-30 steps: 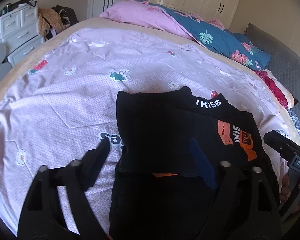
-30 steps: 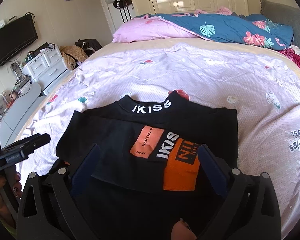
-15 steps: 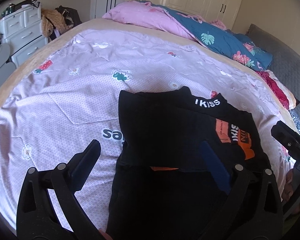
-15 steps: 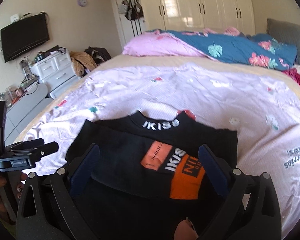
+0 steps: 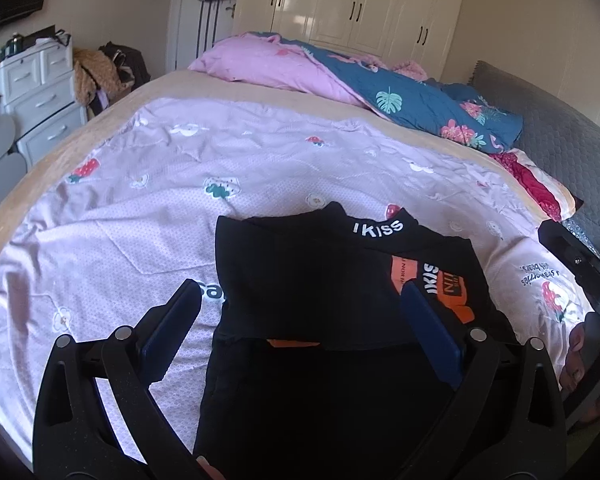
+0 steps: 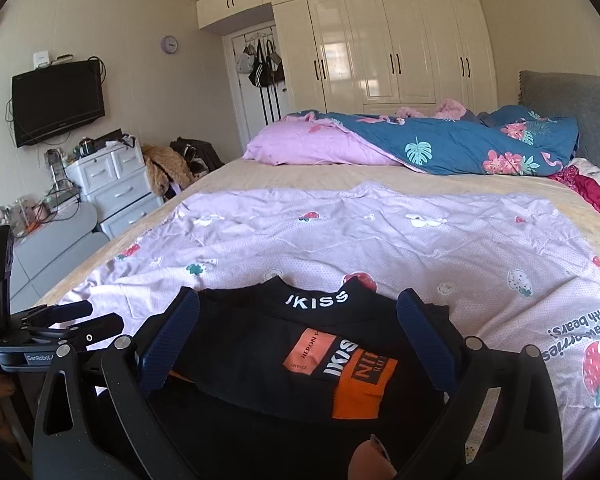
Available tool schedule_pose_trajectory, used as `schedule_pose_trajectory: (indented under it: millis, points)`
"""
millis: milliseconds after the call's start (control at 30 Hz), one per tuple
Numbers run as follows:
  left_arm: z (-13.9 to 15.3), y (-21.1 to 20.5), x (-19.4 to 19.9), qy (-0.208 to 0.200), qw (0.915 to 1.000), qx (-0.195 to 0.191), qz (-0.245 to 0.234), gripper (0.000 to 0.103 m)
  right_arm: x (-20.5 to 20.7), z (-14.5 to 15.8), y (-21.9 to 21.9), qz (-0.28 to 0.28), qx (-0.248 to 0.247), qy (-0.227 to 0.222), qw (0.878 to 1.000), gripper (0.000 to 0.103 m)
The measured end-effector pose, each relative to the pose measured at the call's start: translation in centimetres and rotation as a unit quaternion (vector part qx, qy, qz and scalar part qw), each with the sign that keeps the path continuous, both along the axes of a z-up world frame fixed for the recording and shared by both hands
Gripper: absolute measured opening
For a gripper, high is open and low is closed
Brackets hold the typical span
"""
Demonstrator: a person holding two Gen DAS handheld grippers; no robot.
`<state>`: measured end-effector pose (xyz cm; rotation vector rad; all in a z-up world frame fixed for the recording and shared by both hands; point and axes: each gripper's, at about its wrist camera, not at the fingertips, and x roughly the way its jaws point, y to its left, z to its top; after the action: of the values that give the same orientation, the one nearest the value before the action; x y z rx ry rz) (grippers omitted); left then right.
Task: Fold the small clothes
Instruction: 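Move both open grippers to the hem of the black shirt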
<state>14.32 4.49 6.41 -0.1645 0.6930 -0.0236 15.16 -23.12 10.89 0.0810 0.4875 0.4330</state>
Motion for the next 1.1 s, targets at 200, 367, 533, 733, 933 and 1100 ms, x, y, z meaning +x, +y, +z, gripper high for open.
schedule_pose_trajectory:
  millis: [200,367,533,733,933,1100]
  points:
    - [0.7,-1.2,-1.2,-0.015,0.9997,0.009,-0.019,0.094,-1.3,0.5,-1.1,-0.008,0.007,-0.011,1.0,0.099]
    - [0.1,-1.8,-2.7,-0.015,0.9992,0.029,-0.023,0.094,-2.1,0.5,-2.0,-0.016,0.006,-0.012,1.0,0.099]
    - [0.6,-2.0,-4.1,-0.031,0.9989,0.019,-0.03,0.094,-3.0,0.1,-2.7,-0.023,0.008,-0.004,1.0,0.099]
    - [0.4,-2.5,-5.6,-0.034,0.9985,0.009,-0.041,0.094,-4.2,-0.5,-3.2,-0.025,0.001,0.005,1.0,0.099]
    - [0.0,-2.4,-6.4,-0.031,0.9985,0.002,-0.046,0.094,-5.0,-1.0,-3.2,-0.031,-0.005,0.015,0.999,0.099]
    - [0.0,-1.5,-6.9,-0.029,0.9987,-0.007,-0.04,0.094,-5.7,-1.3,-3.4,-0.03,-0.009,0.028,0.999,0.099]
